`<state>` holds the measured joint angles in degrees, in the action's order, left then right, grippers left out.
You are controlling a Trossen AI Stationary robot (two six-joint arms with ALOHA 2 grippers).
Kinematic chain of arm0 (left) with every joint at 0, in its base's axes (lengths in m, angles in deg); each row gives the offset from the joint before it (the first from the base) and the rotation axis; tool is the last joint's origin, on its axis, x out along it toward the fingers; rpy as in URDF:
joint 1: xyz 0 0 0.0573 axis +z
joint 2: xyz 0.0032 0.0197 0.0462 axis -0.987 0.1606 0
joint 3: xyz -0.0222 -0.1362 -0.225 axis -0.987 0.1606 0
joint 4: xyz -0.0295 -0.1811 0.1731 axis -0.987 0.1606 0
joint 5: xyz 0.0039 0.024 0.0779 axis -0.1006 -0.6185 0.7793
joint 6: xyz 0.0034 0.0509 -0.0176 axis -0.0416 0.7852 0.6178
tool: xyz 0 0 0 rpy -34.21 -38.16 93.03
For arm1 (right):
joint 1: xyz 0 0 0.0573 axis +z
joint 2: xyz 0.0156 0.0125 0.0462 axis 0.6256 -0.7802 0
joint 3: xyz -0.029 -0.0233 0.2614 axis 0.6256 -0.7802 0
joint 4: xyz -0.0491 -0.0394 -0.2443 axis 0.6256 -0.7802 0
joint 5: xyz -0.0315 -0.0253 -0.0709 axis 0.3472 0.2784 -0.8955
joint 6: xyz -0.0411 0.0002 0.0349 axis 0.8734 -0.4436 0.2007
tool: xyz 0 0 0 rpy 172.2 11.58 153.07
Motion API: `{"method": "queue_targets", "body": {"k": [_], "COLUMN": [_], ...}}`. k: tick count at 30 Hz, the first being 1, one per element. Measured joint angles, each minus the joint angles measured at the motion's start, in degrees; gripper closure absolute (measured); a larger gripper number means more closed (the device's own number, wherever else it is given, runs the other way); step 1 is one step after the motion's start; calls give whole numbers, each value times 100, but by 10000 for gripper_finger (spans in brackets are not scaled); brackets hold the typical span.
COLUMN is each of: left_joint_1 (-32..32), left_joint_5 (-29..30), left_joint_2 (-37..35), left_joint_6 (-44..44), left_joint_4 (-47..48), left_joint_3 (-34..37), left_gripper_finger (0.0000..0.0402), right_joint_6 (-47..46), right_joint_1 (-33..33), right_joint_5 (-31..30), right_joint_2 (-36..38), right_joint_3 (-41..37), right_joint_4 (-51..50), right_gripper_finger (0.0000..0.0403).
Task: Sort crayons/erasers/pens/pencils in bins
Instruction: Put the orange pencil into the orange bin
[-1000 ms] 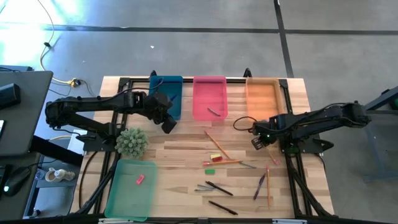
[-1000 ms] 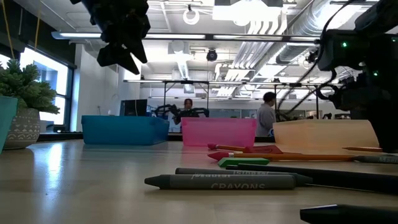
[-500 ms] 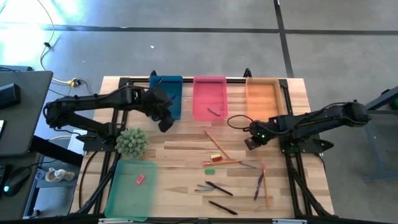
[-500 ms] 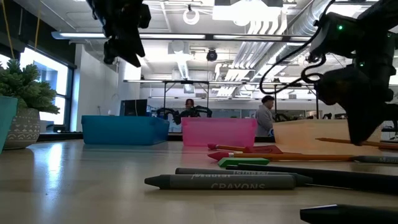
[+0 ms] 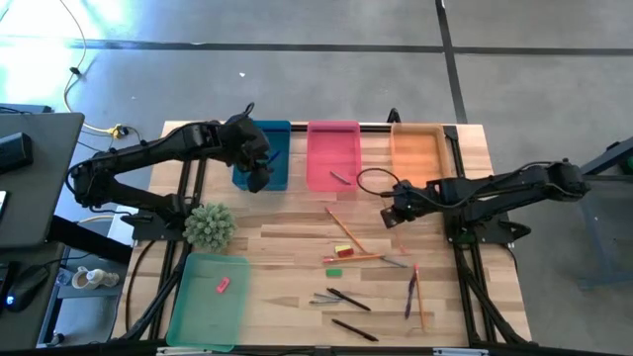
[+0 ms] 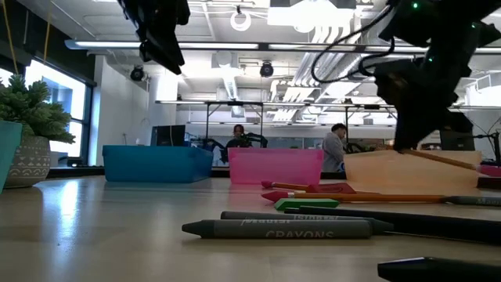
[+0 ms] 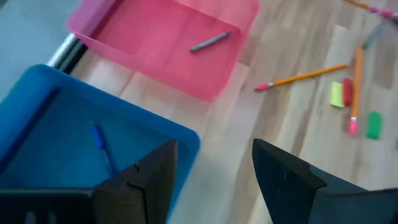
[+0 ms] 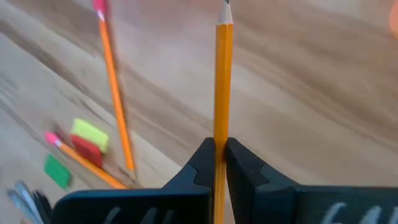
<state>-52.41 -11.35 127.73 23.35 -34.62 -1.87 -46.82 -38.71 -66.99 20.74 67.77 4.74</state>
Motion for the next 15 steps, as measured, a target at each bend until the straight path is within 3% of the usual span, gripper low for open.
{"method": "queue_targets", "body": {"k": [6,15], "left_joint_1": [261,619], "left_joint_5": [1,113], "left_joint_2": [0,17], "left_joint_6": [298,66], "left_joint_4": [-145,-1149], "left_joint_3": [0,0], "left_gripper_finger": [204,204], "right_joint_6": [-1,154], "right_joint_1": [-6,-489], "right_joint_5": [-538,-1029], "right_joint_2": [0,0], "right_joint_3": [327,676], "right_joint_4": [-2,-41], "right_gripper_finger": [398,398]}}
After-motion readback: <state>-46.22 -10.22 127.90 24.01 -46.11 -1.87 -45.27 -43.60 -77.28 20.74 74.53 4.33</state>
